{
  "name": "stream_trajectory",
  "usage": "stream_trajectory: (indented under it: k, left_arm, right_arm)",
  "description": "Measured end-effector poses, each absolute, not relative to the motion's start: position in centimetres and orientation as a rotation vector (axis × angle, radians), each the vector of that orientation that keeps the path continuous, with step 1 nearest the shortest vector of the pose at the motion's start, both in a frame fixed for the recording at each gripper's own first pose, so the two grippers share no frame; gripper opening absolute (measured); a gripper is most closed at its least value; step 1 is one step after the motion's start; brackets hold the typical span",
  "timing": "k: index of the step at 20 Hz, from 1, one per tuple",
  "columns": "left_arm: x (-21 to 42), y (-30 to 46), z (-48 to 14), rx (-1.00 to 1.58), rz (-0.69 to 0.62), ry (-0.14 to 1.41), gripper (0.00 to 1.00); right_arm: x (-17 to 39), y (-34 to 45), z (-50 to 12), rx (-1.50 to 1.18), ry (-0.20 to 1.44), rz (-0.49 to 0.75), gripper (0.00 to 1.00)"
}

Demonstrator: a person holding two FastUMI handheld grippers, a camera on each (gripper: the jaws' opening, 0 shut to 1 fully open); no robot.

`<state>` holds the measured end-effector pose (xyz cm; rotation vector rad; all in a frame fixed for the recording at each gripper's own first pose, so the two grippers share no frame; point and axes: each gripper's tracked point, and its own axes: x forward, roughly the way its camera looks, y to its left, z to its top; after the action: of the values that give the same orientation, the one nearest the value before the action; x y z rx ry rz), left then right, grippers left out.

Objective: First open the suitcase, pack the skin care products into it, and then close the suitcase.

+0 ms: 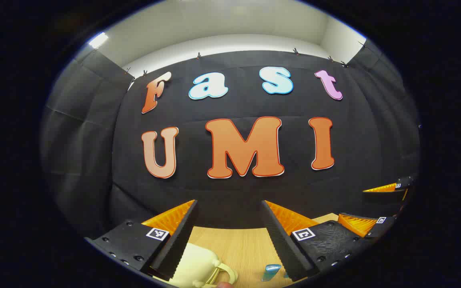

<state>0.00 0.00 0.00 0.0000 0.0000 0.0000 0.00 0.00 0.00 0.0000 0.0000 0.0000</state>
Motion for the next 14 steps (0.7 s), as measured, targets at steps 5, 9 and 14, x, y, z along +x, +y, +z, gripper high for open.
stream_trajectory:
  k: [5,9,14]
  left_arm:
    - [1.3,1.1,-0.1,-0.003,-0.054,-0.010,0.96]
    - [1.7,1.6,-1.0,-0.014,-0.089,0.012,0.96]
    - [1.8,1.4,-1.1,0.012,-0.108,0.006,0.96]
  right_arm:
    - [0.7,0.8,0.3,0.017,0.005,-0.069,0.96]
    - [0.5,1.2,0.1,0.021,0.018,-0.098,0.96]
    - [0.2,1.1,0.2,0.001,0.021,-0.111,0.96]
